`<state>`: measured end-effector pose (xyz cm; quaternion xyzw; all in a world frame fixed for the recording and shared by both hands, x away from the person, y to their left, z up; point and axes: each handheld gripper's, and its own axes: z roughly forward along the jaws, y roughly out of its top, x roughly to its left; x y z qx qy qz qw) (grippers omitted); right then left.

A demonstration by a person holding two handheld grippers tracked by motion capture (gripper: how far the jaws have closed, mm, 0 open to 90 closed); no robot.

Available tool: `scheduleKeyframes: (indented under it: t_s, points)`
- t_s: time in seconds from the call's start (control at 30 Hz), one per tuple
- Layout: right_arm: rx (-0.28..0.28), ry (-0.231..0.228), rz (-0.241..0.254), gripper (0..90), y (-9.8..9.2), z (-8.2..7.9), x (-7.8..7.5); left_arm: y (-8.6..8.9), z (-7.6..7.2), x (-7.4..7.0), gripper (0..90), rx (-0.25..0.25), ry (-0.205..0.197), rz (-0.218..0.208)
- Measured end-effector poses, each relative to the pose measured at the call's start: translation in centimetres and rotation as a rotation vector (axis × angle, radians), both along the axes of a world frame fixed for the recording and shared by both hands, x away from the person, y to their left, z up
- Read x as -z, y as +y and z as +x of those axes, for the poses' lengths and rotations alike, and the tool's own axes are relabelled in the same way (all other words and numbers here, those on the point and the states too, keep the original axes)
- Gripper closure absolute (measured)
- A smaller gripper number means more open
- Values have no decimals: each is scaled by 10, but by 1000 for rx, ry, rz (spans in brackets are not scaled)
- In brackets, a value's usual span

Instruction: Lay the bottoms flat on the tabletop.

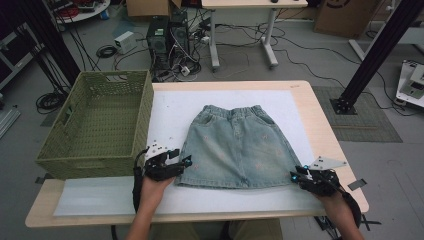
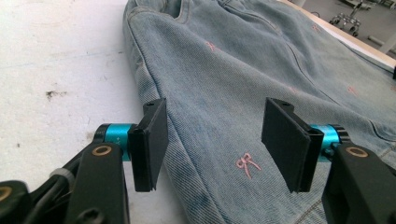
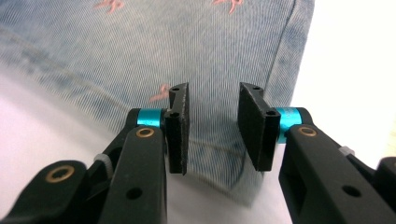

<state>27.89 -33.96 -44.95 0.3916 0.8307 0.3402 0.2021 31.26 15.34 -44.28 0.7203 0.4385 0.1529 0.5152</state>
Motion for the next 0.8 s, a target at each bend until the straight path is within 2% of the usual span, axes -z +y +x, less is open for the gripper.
scheduleKeyframes:
  t_s: [0.1, 0.13, 0.23, 0.3, 0.33, 0.43, 0.53, 0.6, 0.8]
  points:
    - [-8, 20, 39, 629, -7, -2, -2, 0, 1, -2, 394, -1, -11, -7]
    - [-5, 18, 67, 610, -10, -3, -5, 0, 1, -3, 384, 0, -20, -17]
    - [28, -26, 196, 530, -15, -1, -16, -1, 0, -6, 331, -5, -40, -21]
    - [53, -58, 231, 405, -14, 7, -23, -2, 0, -7, 256, -16, -42, -24]
    - [64, -62, 250, 392, -11, 11, -26, -3, 0, -8, 225, -22, -46, -23]
    - [55, -85, 239, 342, 3, 25, -34, -3, -1, -9, 218, -7, -58, -24]
    - [29, -83, 231, 322, 21, 43, -38, -2, -1, -10, 218, -1, -65, -21]
    - [13, -70, 242, 320, 32, 56, -39, -2, -1, -10, 218, 6, -69, -15]
    - [4, -20, 220, 379, 64, 94, -39, -4, 2, -11, 218, 18, -71, 0]
